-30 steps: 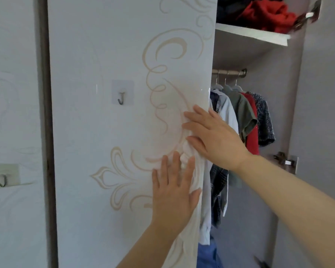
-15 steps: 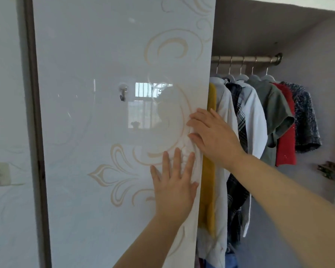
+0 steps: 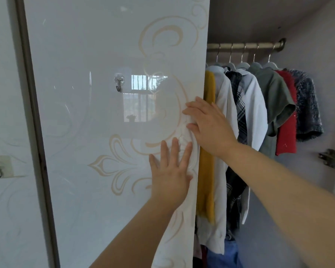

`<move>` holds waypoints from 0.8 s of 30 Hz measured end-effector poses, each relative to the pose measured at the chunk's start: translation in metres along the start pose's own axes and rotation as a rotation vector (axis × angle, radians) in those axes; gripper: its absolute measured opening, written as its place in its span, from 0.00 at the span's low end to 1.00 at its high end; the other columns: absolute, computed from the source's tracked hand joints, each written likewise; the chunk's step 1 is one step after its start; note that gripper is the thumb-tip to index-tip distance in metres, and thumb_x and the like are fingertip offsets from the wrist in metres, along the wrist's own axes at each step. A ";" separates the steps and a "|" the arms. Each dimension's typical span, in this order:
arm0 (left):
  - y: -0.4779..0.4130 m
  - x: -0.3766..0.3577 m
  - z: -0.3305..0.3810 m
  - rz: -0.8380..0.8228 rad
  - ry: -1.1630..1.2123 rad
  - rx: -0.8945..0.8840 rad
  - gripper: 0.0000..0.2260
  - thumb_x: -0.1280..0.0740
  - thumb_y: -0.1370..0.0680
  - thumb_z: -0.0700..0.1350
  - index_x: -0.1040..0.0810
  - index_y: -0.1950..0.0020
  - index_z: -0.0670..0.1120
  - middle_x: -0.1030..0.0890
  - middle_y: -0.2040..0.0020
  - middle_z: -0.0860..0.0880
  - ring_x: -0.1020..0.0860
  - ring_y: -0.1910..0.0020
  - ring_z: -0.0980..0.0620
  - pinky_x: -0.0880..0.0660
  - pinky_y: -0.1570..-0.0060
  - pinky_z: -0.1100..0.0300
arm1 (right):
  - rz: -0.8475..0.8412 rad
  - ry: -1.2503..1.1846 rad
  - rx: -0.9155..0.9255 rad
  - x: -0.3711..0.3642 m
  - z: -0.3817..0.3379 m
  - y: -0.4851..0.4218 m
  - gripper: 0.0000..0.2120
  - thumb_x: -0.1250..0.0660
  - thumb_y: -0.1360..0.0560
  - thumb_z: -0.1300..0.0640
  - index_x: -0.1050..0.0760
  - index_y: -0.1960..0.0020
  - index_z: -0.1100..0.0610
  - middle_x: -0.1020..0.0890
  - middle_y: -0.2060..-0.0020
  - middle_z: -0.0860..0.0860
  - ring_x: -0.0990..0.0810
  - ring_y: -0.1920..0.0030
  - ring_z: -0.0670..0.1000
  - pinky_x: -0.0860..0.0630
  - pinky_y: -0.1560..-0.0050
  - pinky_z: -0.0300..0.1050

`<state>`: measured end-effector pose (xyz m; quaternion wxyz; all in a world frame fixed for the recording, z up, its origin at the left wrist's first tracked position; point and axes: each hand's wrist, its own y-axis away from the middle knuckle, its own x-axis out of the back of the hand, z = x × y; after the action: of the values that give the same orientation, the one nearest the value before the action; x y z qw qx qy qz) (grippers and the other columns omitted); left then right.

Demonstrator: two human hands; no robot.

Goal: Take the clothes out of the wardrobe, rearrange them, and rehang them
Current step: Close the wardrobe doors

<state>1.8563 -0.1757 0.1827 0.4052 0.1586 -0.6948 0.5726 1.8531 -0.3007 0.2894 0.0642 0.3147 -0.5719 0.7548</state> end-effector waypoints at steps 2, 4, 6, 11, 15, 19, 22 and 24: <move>0.004 0.011 -0.003 -0.030 -0.046 -0.045 0.37 0.38 0.23 0.55 0.61 0.25 0.52 0.50 0.23 0.42 0.50 0.26 0.38 0.45 0.33 0.35 | -0.063 -0.036 -0.041 0.013 -0.005 0.006 0.17 0.39 0.22 0.60 0.29 0.34 0.57 0.31 0.31 0.51 0.39 0.28 0.52 0.45 0.27 0.52; 0.012 0.025 -0.002 -0.081 -0.022 -0.062 0.34 0.44 0.21 0.54 0.65 0.25 0.53 0.57 0.23 0.46 0.58 0.25 0.42 0.53 0.30 0.39 | -0.046 -0.022 -0.062 0.031 -0.011 0.020 0.16 0.38 0.23 0.60 0.28 0.35 0.58 0.27 0.35 0.53 0.32 0.33 0.54 0.38 0.31 0.50; 0.023 0.042 0.005 -0.073 0.027 -0.082 0.31 0.45 0.20 0.54 0.62 0.25 0.54 0.56 0.23 0.47 0.58 0.25 0.44 0.54 0.29 0.42 | -0.031 0.010 -0.124 0.054 -0.016 0.041 0.16 0.37 0.23 0.59 0.27 0.36 0.58 0.25 0.40 0.54 0.28 0.39 0.54 0.32 0.37 0.50; 0.049 0.070 0.035 -0.046 0.188 -0.189 0.26 0.41 0.21 0.52 0.45 0.26 0.51 0.44 0.25 0.46 0.48 0.26 0.44 0.47 0.29 0.45 | -0.004 0.128 -0.282 0.117 -0.035 0.101 0.15 0.33 0.26 0.59 0.25 0.39 0.58 0.24 0.44 0.55 0.25 0.46 0.56 0.30 0.41 0.49; 0.069 0.085 0.070 0.084 0.358 -0.351 0.24 0.27 0.33 0.49 0.25 0.38 0.47 0.24 0.40 0.44 0.26 0.39 0.42 0.27 0.44 0.47 | -0.021 0.279 -0.357 0.172 -0.052 0.153 0.16 0.34 0.27 0.57 0.25 0.40 0.58 0.23 0.46 0.55 0.24 0.46 0.57 0.28 0.43 0.49; 0.095 0.106 0.118 0.102 0.562 -0.481 0.22 0.31 0.28 0.48 0.27 0.35 0.45 0.26 0.37 0.44 0.29 0.36 0.42 0.31 0.39 0.45 | 0.018 0.419 -0.468 0.235 -0.077 0.203 0.16 0.38 0.26 0.53 0.25 0.41 0.58 0.22 0.46 0.55 0.25 0.45 0.55 0.30 0.43 0.44; 0.115 0.123 0.156 0.129 0.629 -0.584 0.23 0.24 0.36 0.46 0.21 0.43 0.44 0.21 0.46 0.43 0.22 0.46 0.41 0.24 0.50 0.44 | 0.059 0.544 -0.521 0.281 -0.095 0.235 0.16 0.40 0.24 0.52 0.26 0.39 0.57 0.23 0.45 0.54 0.27 0.45 0.50 0.34 0.44 0.36; 0.125 0.139 0.179 0.146 0.689 -0.652 0.22 0.23 0.36 0.46 0.21 0.44 0.44 0.21 0.47 0.43 0.21 0.48 0.41 0.24 0.52 0.46 | 0.102 0.610 -0.555 0.307 -0.103 0.252 0.16 0.38 0.25 0.55 0.26 0.38 0.57 0.23 0.45 0.54 0.28 0.44 0.49 0.35 0.44 0.34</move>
<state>1.6160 -0.2703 0.1997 0.5993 -0.2251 -0.6727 0.3711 1.4527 -0.3736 0.2353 0.2758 0.0187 -0.7234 0.6327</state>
